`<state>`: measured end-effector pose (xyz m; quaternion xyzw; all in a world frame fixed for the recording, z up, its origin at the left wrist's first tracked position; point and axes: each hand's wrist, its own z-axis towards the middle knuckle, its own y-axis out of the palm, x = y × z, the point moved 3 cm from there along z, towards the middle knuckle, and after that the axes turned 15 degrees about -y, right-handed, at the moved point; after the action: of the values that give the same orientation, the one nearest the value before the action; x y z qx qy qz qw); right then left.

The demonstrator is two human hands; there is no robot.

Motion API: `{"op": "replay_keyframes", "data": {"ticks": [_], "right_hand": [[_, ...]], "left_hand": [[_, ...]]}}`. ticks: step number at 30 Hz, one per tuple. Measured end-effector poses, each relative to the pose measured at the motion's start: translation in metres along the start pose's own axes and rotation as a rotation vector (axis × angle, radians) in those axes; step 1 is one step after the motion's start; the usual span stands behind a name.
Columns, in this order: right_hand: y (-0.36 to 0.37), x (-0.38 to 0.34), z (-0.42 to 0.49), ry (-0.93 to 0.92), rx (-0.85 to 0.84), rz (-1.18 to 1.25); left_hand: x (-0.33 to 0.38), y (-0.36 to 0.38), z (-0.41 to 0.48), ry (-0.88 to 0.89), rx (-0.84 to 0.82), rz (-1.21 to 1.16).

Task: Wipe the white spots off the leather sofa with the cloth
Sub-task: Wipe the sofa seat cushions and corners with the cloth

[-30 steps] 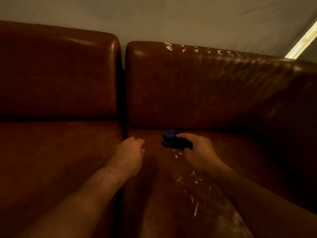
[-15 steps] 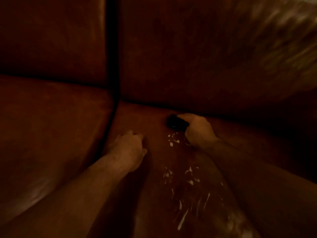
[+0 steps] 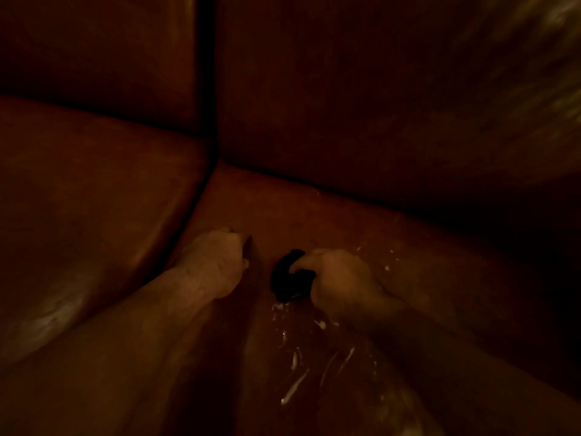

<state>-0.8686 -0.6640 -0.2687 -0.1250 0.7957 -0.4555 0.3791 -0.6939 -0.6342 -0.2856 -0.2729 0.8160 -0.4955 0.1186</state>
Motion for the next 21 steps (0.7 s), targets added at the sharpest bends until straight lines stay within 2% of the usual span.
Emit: {"op": "replay_keyframes", "data": {"ticks": [3, 5, 7, 11, 14, 21], "right_hand": [[-0.033, 0.021, -0.002, 0.032, 0.165, 0.033], [-0.056, 0.042, -0.002, 0.051, 0.29, 0.027], [-0.069, 0.069, -0.005, 0.132, 0.342, 0.05], [-0.049, 0.111, -0.017, 0.362, 0.301, 0.076], [-0.019, 0.106, -0.025, 0.363, 0.32, 0.062], [0.013, 0.048, -0.059, 0.325, 0.231, 0.087]], "left_hand": [[0.008, -0.009, -0.005, 0.013, 0.081, -0.03], [0.015, -0.011, -0.006, 0.041, 0.086, -0.03], [0.023, -0.008, -0.002, 0.063, 0.066, -0.036], [0.04, 0.001, 0.009, 0.074, 0.121, -0.038], [0.05, 0.009, 0.016, 0.031, 0.182, -0.007], [0.054, 0.02, 0.015, 0.049, 0.09, 0.001]]}}
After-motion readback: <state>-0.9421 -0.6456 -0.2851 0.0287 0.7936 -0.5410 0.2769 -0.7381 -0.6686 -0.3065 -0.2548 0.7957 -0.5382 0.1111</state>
